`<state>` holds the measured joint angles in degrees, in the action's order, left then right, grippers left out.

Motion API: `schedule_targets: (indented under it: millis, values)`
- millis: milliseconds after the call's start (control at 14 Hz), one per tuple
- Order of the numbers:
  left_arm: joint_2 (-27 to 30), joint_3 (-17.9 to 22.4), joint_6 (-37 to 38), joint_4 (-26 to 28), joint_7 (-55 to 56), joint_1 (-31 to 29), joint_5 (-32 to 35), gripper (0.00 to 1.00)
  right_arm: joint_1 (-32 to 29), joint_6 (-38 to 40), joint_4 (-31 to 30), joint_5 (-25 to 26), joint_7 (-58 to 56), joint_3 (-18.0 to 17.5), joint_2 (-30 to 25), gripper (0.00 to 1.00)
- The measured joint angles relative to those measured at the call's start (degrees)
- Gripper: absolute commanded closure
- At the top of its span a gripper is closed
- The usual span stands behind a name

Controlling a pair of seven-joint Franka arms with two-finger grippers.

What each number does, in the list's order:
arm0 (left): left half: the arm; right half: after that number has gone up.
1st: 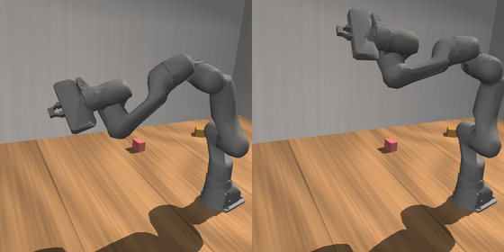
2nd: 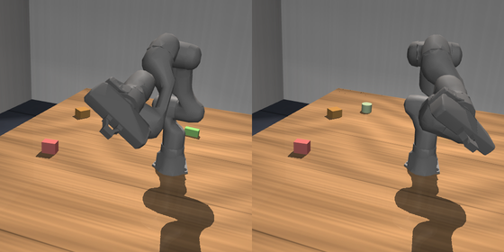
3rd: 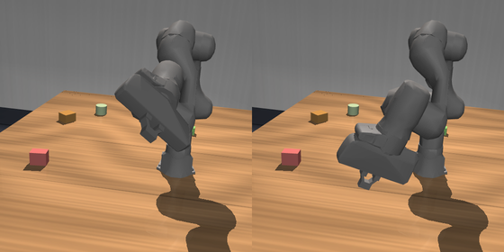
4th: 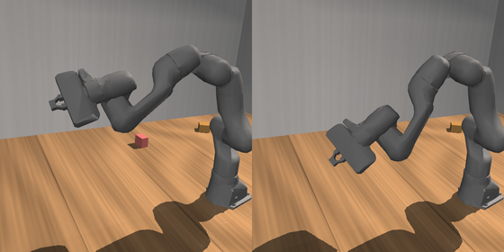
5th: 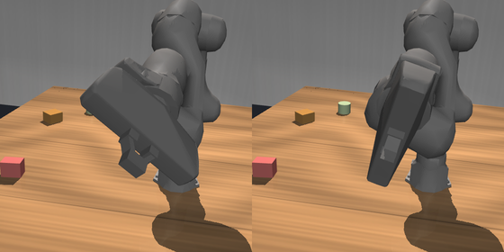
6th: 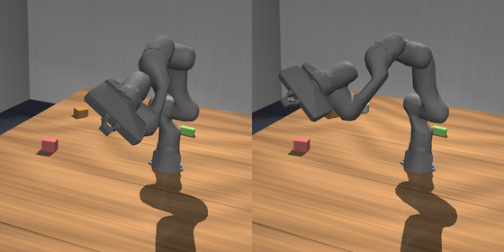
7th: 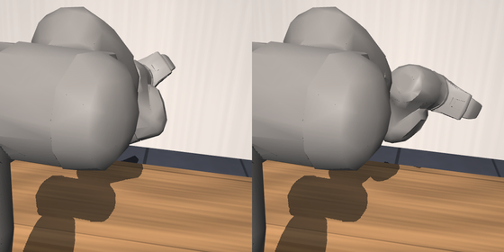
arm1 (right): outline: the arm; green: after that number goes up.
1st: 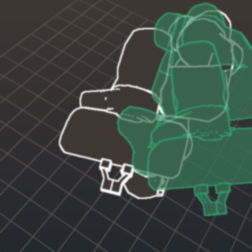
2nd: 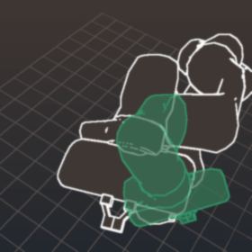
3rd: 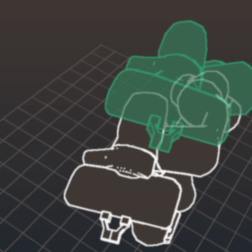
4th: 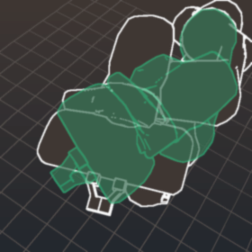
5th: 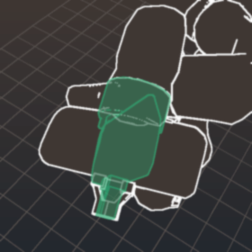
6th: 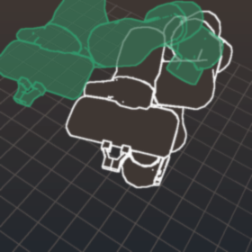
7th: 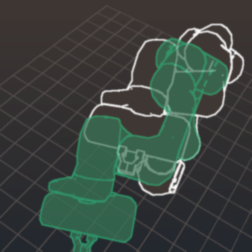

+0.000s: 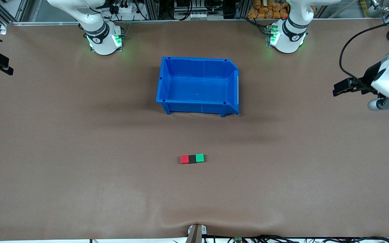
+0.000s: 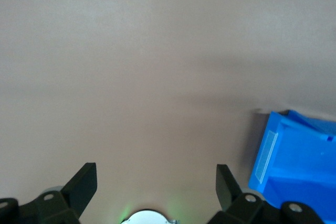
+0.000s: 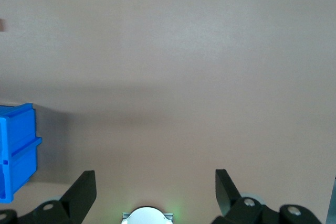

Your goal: Attach green and red cubes to black cube

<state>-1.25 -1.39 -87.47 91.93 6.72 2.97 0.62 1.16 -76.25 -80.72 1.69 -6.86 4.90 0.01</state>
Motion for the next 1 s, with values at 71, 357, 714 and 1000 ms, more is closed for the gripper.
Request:
schedule_targets:
  millis: [71, 357, 714, 1000]
  values:
    - [0.7, 0.0, 0.5, -0.1, -1.2, 0.1, 0.0, 0.00, 0.0, 0.0, 0.0, 0.0, 0.0, 0.0, 0.0, 0.00]
    - [1.4, 0.2, 1.6, -1.1, -7.6, -0.1, 1.6, 0.00, 0.0, 0.0, 0.0, 0.0, 0.0, 0.1, 0.0, 0.00]
    - [1.4, 0.0, 3.0, -2.4, -7.7, 0.0, 1.7, 0.00, 0.0, 0.0, -0.1, 0.0, 0.0, 0.1, 0.0, 0.00]
    - [1.5, -0.6, 4.6, -2.9, -3.7, 0.3, 0.6, 0.00, 0.0, 0.0, -0.1, 0.0, 0.0, 0.1, 0.0, 0.00]
